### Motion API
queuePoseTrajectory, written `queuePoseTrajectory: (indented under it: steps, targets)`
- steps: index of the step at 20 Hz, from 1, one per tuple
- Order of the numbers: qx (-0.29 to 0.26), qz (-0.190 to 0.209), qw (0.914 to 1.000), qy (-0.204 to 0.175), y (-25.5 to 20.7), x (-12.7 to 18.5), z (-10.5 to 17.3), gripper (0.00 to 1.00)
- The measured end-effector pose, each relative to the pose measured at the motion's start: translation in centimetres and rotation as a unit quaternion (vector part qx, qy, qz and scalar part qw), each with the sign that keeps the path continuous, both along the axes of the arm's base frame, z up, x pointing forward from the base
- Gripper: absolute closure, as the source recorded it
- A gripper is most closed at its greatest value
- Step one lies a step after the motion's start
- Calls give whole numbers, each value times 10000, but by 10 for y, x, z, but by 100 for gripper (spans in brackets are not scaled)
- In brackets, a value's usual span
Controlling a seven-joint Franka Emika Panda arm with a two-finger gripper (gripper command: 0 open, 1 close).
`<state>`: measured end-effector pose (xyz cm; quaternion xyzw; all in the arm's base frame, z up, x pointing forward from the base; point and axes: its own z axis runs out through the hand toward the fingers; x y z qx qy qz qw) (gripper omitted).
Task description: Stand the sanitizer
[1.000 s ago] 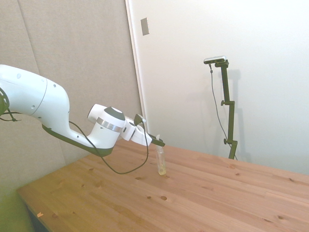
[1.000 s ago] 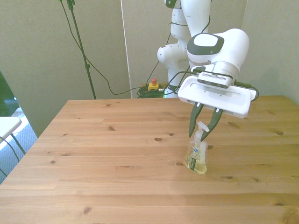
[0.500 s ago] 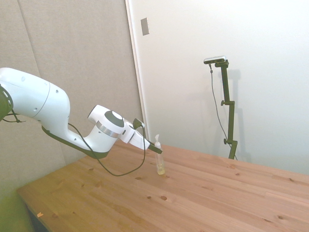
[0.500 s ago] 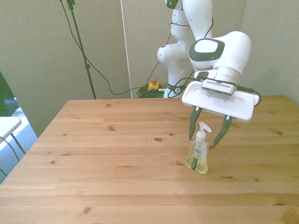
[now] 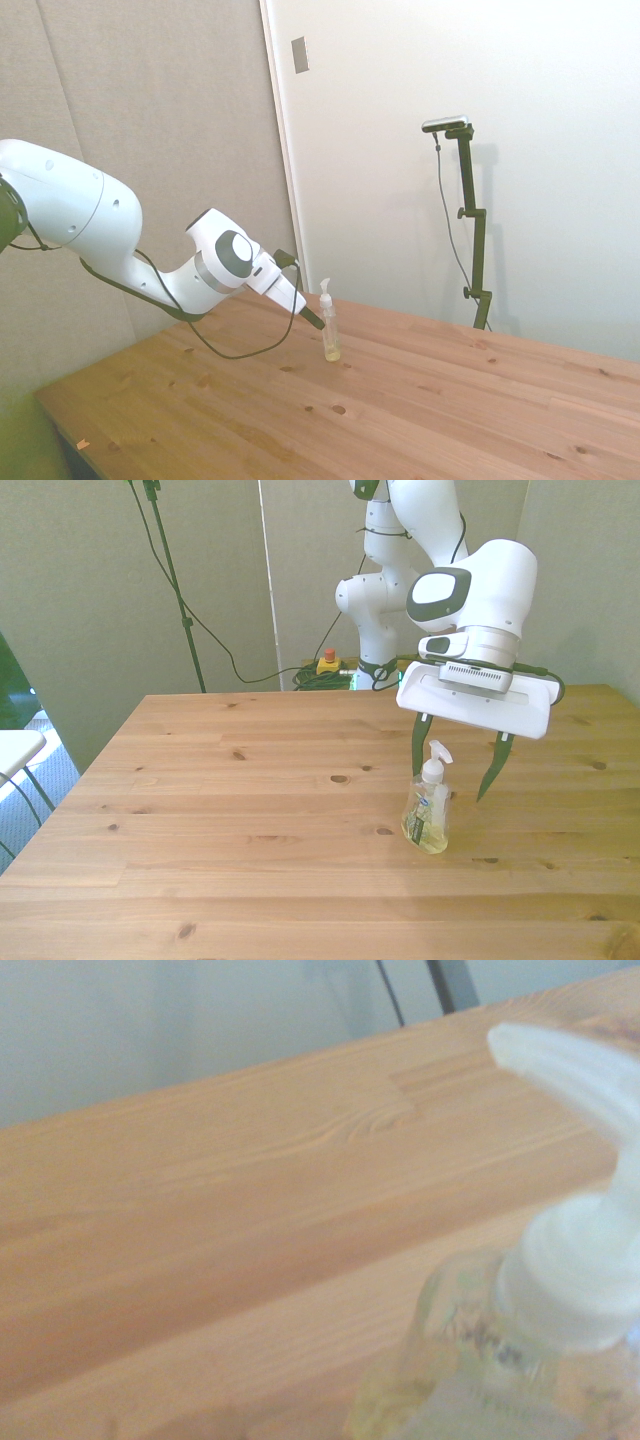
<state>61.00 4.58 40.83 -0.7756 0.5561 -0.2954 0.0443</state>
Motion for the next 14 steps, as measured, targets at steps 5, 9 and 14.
queuePoseTrajectory:
  steps: [5,9,14]
  targets:
    - [272,555,9947,820,3,-29,17,0]
    - [296,1059,9824,1513,-9,-57,24,0]
    - [345,1760,9577,2251,-10,-99,22,0]
